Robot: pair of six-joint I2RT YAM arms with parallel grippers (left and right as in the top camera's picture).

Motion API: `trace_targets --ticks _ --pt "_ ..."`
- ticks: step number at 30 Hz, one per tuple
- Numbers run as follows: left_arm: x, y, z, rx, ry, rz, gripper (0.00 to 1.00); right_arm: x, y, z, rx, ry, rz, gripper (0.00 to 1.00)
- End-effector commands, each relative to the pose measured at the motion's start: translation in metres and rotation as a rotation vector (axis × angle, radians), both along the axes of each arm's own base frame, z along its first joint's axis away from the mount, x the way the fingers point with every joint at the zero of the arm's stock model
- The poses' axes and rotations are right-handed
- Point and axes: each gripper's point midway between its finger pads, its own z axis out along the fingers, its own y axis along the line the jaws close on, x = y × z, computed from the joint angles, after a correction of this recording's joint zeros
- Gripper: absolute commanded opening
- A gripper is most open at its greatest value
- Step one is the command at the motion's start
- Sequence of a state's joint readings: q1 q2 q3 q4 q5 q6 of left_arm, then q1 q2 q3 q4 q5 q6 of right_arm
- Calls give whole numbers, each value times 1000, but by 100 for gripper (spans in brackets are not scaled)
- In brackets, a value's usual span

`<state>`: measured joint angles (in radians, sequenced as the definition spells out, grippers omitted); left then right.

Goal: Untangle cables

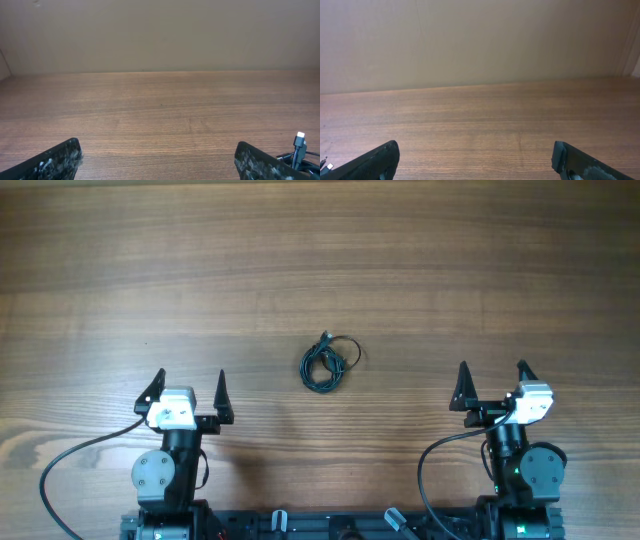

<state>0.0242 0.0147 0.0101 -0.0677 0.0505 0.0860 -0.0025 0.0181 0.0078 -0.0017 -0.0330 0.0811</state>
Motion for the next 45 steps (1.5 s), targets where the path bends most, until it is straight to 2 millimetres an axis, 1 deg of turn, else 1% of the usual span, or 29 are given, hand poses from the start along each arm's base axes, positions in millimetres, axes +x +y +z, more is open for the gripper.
trace_targets --ticks 1,3,5,7,10,13,18,23,25,30,32,34,36,39,41,43,45 --pt "0 -2 2 14 -12 -11 98 -1 3 2 -2 -13 16 100" --pt "0 -4 7 -20 -32 -21 100 -1 3 2 -2 -13 16 100" --pt "-1 -12 16 -79 -57 -68 100 -1 3 2 -2 -13 16 100" --pt "-4 -22 28 -173 -69 -126 100 -1 3 2 -2 -13 16 100" --pt "-8 -24 39 -319 -45 -130 100 -1 3 2 -2 -13 16 100" --pt "-12 -28 42 -362 -2 -143 100 -1 3 2 -3 -13 16 100" --pt "-17 -39 54 -372 67 -199 100 -1 3 2 -2 -13 16 100" --pt "-15 -46 61 -397 222 -213 100 -1 3 2 -2 -13 16 99" --pt "-13 -52 63 -415 310 -229 100 -1 3 2 -3 -13 16 100" --pt "-4 -61 67 -515 493 -220 100 -1 3 2 -2 -13 16 100" --pt "3 -69 66 -538 542 -230 100 -1 3 2 -2 -13 16 100" --pt "9 -83 58 -562 598 -258 100 -1 3 2 -3 -13 16 100" --pt "11 -96 49 -566 648 -286 100 -1 3 2 -3 -13 16 100" --pt "11 -122 34 -525 724 -359 100 -1 3 2 -3 -13 16 100" --pt "17 -134 29 -497 732 -385 100 -1 3 2 -3 -13 16 100" --pt "23 -149 24 -521 754 -405 100 -1 3 2 -2 -13 16 100" --pt "26 -160 14 -558 801 -402 100 -1 3 2 -2 -13 16 100"
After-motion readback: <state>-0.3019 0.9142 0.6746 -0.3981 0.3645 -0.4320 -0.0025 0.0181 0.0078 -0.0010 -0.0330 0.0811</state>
